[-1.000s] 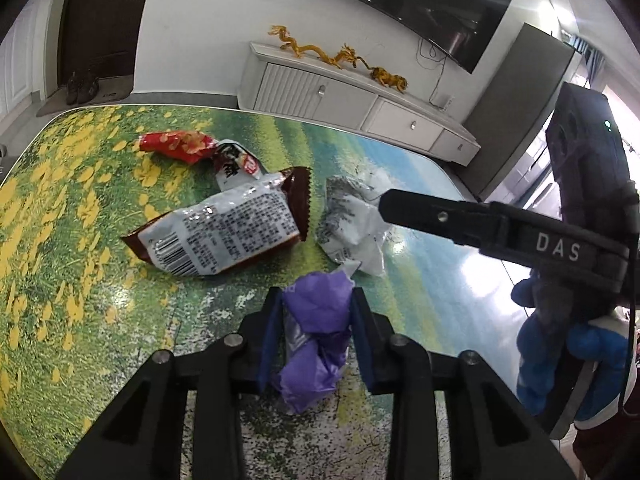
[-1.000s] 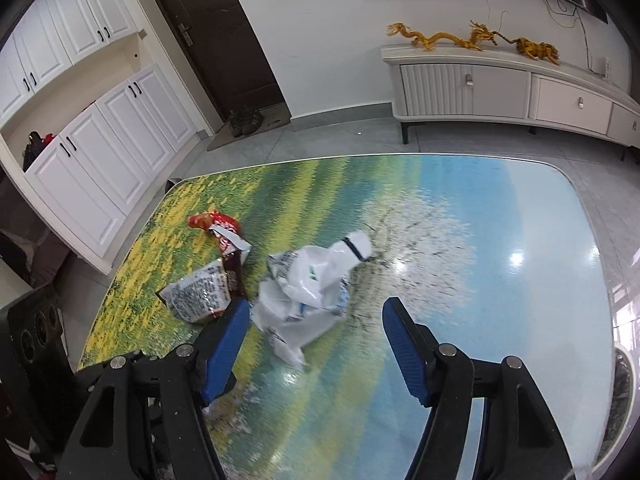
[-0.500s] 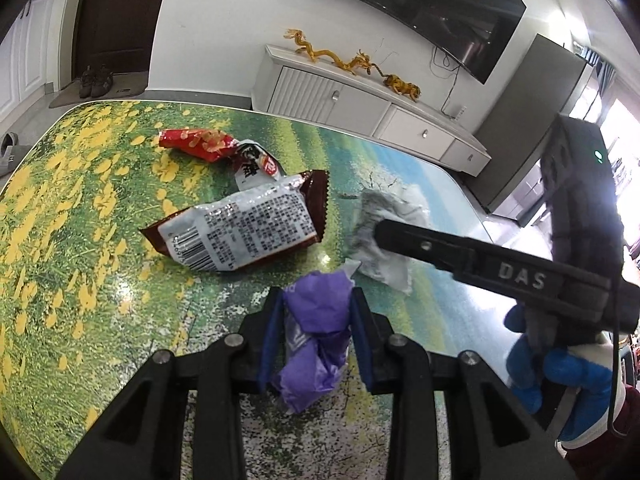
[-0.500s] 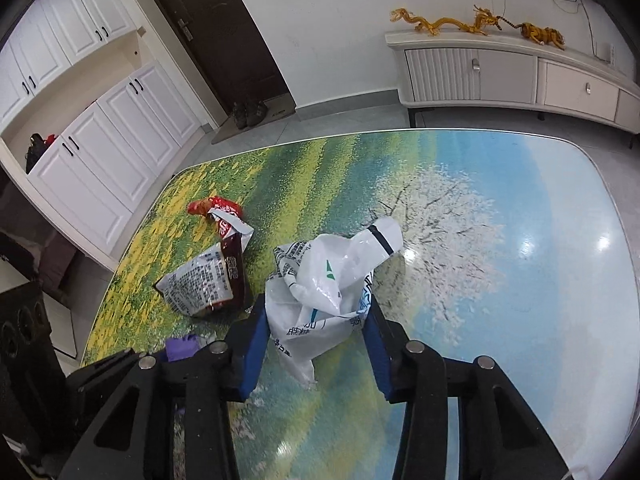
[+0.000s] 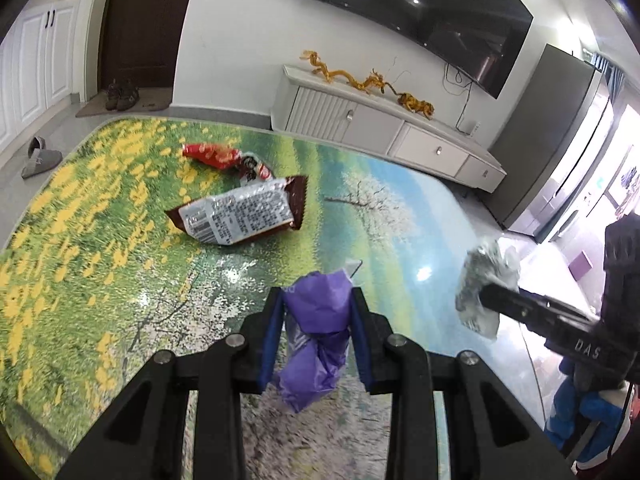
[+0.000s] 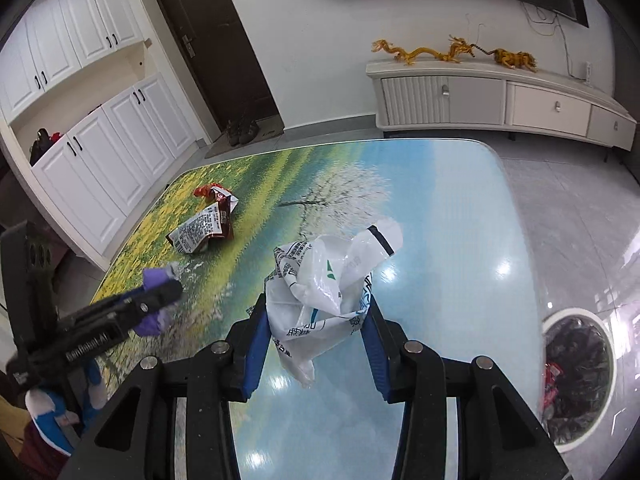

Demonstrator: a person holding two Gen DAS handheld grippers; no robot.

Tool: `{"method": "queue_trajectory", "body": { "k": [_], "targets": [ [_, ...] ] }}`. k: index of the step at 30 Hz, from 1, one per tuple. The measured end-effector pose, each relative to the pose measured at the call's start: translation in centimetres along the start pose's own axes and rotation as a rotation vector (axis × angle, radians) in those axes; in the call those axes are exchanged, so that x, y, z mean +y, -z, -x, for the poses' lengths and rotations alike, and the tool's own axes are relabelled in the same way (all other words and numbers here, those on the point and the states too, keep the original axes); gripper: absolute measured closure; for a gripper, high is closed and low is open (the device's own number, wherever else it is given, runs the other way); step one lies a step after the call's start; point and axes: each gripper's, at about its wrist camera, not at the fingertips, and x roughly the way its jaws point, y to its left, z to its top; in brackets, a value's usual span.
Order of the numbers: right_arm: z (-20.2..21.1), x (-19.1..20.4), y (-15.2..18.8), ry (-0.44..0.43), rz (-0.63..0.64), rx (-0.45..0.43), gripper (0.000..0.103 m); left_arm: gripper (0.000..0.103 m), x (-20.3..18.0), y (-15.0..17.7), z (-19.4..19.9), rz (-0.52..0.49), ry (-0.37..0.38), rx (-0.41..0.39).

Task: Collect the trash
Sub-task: 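Grasp the purple bag with the left tool while the right tool grasps the white plastic bag, then carry both bags to the bin and open both tools to drop them in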

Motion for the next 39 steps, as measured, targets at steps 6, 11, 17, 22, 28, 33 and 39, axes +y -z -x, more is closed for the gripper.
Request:
{"method": "queue_trajectory", "body": {
  "k": [6,11,17,22,28,33,39],
  "targets": [
    [4.5,-1.3,1.7,0.009,-0.035,-0.067,0.062,0.073,-3.9,-0.2,3.4,-0.052,-0.069,-0.080],
    [7.7,-1.7,2.5,0.019,-0.039,-0.130,0.062,0.073,-7.6,-0.6,5.4,-0.110,-0.123,-0.136],
    [10.8,-2.7,3.3,0.024,-0.057,-0.193,0.062,0.073,-11.8,-0.5,7.8,-0.187,-0.177,-0.201],
    [12.4,-3.4,3.9,0.035,-0.052,-0.227,0.062,0.073,-14.8,-0.3,8.6,-0.235,-0.192,-0.230],
    [13.4,-5.3,4.4,0.050,-0.080,-0.247,0.062,0.073,-17.4,0.0,7.9,-0.286,-0.202,-0.223],
    [13.3,-7.6,4.9,0.061,-0.135,-0.239,0.062,0.073,-18.7,0.3,6.2,-0.311,-0.202,-0.193],
    [12.5,-10.4,5.3,0.081,-0.204,-0.225,0.062,0.073,-19.9,0.2,3.5,-0.340,-0.191,-0.148]
  ]
}}
